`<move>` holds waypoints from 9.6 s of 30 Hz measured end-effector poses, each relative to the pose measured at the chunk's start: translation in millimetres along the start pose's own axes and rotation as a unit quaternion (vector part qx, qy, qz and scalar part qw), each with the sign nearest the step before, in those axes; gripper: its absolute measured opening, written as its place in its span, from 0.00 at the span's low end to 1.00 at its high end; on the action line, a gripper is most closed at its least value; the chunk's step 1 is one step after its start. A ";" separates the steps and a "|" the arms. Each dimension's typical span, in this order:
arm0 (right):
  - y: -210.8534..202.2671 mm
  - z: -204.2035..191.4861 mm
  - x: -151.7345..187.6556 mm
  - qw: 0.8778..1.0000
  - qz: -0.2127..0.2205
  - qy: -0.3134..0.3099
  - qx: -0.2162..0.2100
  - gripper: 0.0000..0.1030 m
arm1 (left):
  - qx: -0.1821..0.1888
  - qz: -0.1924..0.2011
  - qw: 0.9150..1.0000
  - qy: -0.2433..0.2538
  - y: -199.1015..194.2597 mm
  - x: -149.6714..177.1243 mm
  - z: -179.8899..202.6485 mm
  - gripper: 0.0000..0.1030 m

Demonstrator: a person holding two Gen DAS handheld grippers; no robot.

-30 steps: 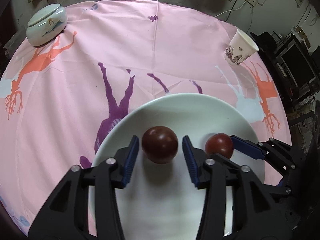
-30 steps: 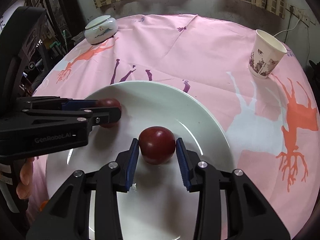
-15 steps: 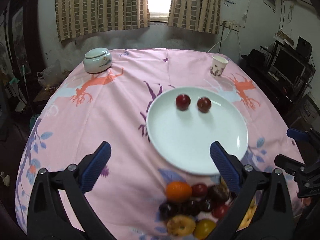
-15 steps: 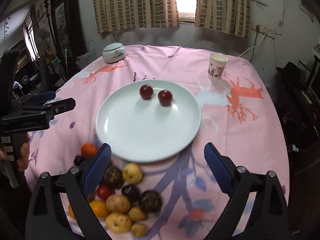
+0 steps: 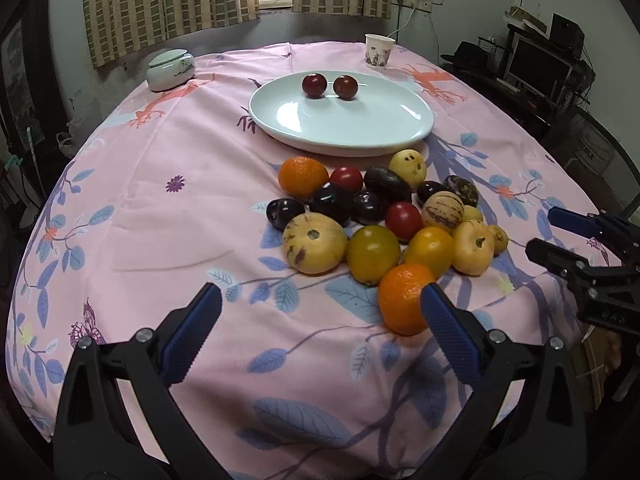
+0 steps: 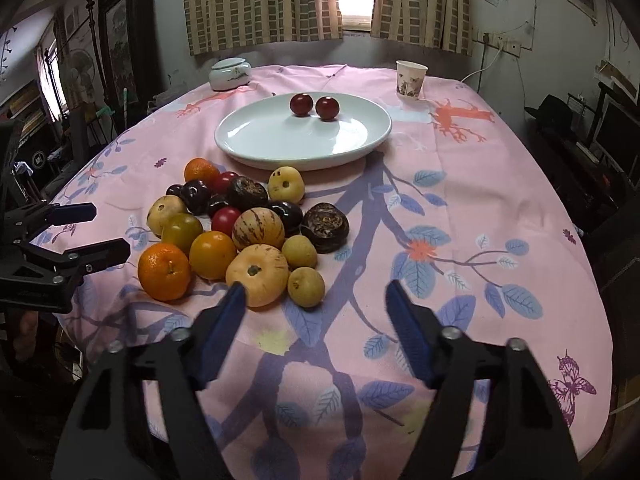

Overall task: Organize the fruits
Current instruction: 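Carry both plums onto the white plate and open both tools, then grasp a small brown pear with the right tool while the left tool grasps a tangerine, then lower the pear and tangerine onto the white plate and open both tools, then grasp a round yellow apple with the right tool while the left tool grasps a yellow fruit, then place both yellow fruits on the white plate and open both tools, then grasp a dark purple mangosteen with the right tool while the left tool grasps an olive-green fruit, then place the mangosteen and green fruit on the white plate and open both tools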

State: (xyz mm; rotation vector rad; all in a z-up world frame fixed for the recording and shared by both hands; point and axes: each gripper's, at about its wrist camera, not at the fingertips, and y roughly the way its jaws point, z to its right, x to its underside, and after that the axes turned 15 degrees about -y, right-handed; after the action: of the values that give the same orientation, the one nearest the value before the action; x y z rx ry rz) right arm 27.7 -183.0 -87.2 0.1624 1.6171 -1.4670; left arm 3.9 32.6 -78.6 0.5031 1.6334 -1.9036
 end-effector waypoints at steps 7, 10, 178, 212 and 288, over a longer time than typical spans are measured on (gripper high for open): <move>34.3 0.8 2.7 0.999 -0.037 -0.013 -0.031 0.39 | 0.016 -0.032 0.999 0.005 8.7 6.7 7.7 0.98; 52.5 3.4 -0.5 0.998 -0.045 -0.004 -0.044 0.27 | 0.028 -0.050 0.998 0.001 15.4 10.4 11.0 0.98; 43.1 18.7 -107.3 0.994 -0.016 0.025 -0.103 0.43 | 0.039 0.002 0.999 -0.015 45.8 -142.6 0.2 0.44; 139.8 51.9 -198.1 0.995 -0.065 -0.071 -0.015 0.61 | 0.051 0.003 0.996 -0.067 81.7 -223.7 -4.3 0.80; 17.0 16.9 -22.6 0.993 -0.027 0.090 -0.072 0.39 | 0.079 -0.035 0.996 -0.023 35.2 -27.2 0.3 0.38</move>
State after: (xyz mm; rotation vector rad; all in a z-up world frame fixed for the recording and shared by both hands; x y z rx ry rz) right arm 60.2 -182.1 -81.9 0.1736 1.8788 -1.4042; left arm 47.3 34.1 -88.5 0.4652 1.4975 -2.0917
